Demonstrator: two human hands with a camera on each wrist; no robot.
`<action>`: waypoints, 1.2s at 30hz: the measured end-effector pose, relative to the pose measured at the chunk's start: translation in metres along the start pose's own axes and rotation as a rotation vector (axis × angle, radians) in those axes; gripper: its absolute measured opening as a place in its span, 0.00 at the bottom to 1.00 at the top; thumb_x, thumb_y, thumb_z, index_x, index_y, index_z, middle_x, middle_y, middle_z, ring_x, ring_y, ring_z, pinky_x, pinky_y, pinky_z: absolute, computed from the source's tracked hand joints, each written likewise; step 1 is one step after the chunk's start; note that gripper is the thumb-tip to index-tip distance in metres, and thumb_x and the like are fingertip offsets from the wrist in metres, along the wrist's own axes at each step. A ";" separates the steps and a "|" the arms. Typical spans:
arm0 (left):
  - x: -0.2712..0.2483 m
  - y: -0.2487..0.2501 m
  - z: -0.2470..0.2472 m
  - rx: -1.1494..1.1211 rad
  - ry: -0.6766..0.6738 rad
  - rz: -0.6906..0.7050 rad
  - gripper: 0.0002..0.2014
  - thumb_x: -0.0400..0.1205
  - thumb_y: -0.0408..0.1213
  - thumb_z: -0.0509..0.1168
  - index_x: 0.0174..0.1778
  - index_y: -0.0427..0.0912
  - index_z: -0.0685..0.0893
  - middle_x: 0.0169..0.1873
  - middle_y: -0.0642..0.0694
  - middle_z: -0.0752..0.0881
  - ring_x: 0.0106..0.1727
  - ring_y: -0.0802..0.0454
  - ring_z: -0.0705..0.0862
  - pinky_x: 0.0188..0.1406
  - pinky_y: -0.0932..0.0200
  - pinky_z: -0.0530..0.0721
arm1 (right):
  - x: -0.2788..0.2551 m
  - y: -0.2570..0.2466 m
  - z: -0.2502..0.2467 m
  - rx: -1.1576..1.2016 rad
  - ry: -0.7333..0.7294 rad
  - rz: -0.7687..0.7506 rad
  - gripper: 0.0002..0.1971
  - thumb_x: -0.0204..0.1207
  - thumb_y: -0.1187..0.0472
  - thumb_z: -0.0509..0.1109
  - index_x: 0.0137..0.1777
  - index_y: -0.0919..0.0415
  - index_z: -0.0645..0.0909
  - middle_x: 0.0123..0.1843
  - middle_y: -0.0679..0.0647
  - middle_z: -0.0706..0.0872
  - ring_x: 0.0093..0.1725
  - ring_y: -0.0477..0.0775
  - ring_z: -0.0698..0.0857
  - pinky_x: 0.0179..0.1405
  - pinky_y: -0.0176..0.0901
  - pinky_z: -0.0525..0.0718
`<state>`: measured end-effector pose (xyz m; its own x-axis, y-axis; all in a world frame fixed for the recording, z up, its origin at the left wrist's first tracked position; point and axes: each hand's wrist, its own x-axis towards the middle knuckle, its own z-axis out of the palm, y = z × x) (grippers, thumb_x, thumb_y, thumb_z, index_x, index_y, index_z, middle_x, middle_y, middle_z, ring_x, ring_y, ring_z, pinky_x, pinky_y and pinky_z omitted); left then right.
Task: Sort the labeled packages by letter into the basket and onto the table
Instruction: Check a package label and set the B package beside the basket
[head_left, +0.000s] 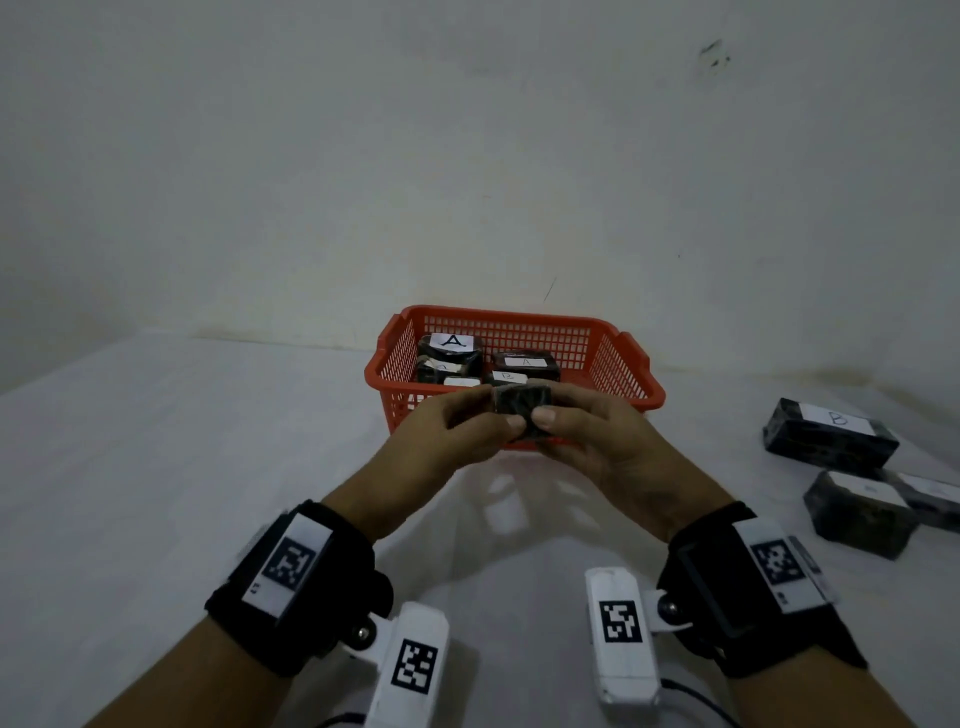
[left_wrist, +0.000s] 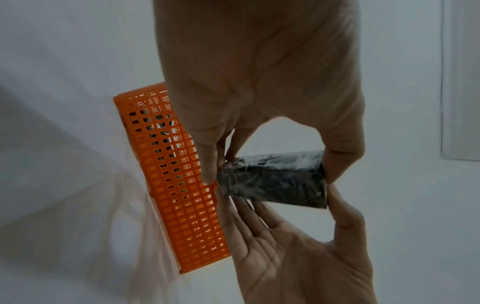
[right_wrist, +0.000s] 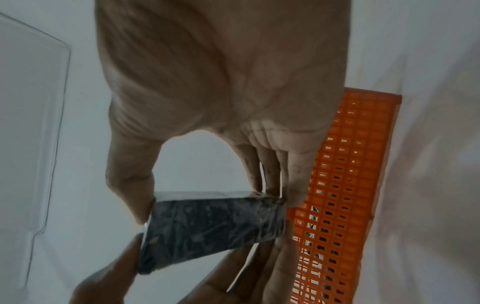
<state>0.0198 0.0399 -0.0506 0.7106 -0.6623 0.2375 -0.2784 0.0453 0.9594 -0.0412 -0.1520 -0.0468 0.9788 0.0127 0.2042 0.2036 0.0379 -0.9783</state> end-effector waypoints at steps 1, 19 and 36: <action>0.001 0.000 0.001 0.026 0.030 0.017 0.20 0.77 0.46 0.69 0.66 0.55 0.86 0.61 0.53 0.91 0.65 0.54 0.88 0.73 0.43 0.82 | 0.000 0.000 0.001 -0.003 -0.008 -0.001 0.22 0.73 0.58 0.76 0.68 0.61 0.87 0.64 0.60 0.93 0.67 0.56 0.91 0.67 0.44 0.88; -0.002 0.004 -0.010 -0.026 -0.061 -0.052 0.26 0.77 0.49 0.73 0.72 0.51 0.83 0.66 0.49 0.89 0.69 0.49 0.86 0.76 0.39 0.79 | 0.001 0.007 0.001 -0.038 -0.031 -0.033 0.34 0.60 0.56 0.84 0.69 0.52 0.83 0.64 0.50 0.94 0.69 0.50 0.89 0.64 0.43 0.88; -0.002 0.002 -0.010 0.040 0.010 -0.014 0.51 0.65 0.27 0.85 0.81 0.55 0.67 0.69 0.58 0.85 0.68 0.61 0.86 0.67 0.54 0.87 | -0.005 -0.007 0.013 -0.065 0.114 0.123 0.15 0.85 0.55 0.71 0.66 0.62 0.88 0.58 0.63 0.94 0.54 0.61 0.94 0.50 0.52 0.92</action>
<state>0.0245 0.0492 -0.0477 0.7210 -0.6552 0.2256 -0.2937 0.0060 0.9559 -0.0479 -0.1388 -0.0408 0.9916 -0.1004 0.0810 0.0792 -0.0221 -0.9966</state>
